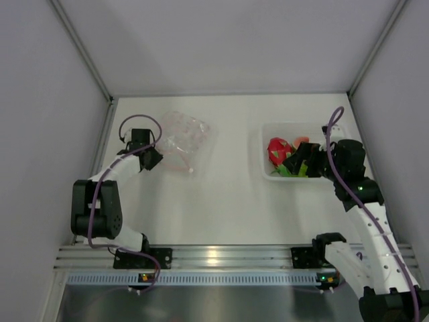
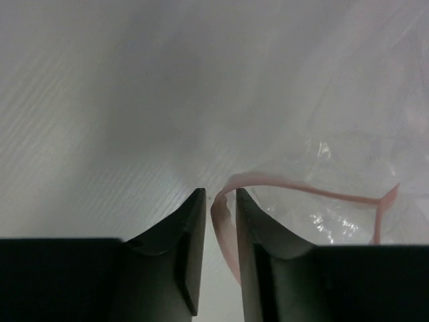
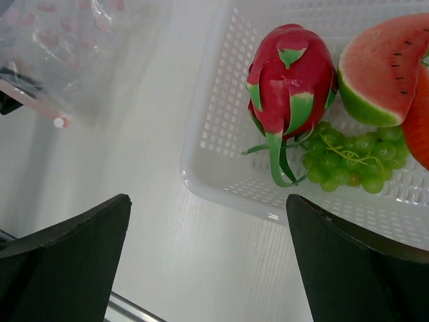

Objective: Open the zip-top bag and remove the fake food
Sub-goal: Place the zipper food storage bag at the center of the board, then reset both arms

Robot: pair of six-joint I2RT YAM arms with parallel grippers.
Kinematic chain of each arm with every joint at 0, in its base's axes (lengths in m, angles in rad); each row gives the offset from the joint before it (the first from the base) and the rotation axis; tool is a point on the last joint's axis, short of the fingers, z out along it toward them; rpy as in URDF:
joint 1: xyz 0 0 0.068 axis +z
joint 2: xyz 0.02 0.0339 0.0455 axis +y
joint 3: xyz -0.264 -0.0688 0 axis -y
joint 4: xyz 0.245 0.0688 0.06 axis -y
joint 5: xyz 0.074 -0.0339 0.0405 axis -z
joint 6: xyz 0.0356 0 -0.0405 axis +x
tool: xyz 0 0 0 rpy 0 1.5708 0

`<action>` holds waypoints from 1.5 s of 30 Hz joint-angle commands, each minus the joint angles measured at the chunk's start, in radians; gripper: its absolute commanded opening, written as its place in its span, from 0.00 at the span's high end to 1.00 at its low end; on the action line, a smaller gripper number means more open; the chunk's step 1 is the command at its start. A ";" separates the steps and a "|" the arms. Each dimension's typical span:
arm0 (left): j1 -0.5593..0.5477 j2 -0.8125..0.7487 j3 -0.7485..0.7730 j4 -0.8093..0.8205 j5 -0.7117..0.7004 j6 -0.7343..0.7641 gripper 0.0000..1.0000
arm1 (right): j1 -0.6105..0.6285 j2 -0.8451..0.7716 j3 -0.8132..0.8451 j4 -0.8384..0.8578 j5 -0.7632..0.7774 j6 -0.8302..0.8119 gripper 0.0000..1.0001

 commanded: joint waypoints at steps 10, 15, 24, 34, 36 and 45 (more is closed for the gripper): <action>0.003 -0.081 -0.132 0.135 0.159 -0.020 0.27 | 0.016 -0.061 -0.015 0.014 -0.091 0.007 0.01; 0.003 -0.223 -0.218 0.103 0.145 -0.049 0.20 | 0.016 -0.093 -0.002 -0.033 -0.058 -0.013 0.00; 0.003 -0.552 -0.229 -0.061 0.212 0.081 0.13 | 0.021 -0.164 -0.019 -0.059 0.008 -0.055 0.01; 0.003 -0.784 0.039 -0.448 0.257 0.287 0.02 | 0.031 -0.306 0.025 -0.164 0.182 -0.071 0.01; 0.003 -0.834 0.071 -0.512 0.242 0.314 0.02 | 0.031 -0.331 0.073 -0.200 0.212 -0.087 0.01; -0.004 -1.038 0.239 -0.747 0.050 0.448 0.02 | 0.030 -0.431 0.281 -0.452 0.307 -0.145 0.01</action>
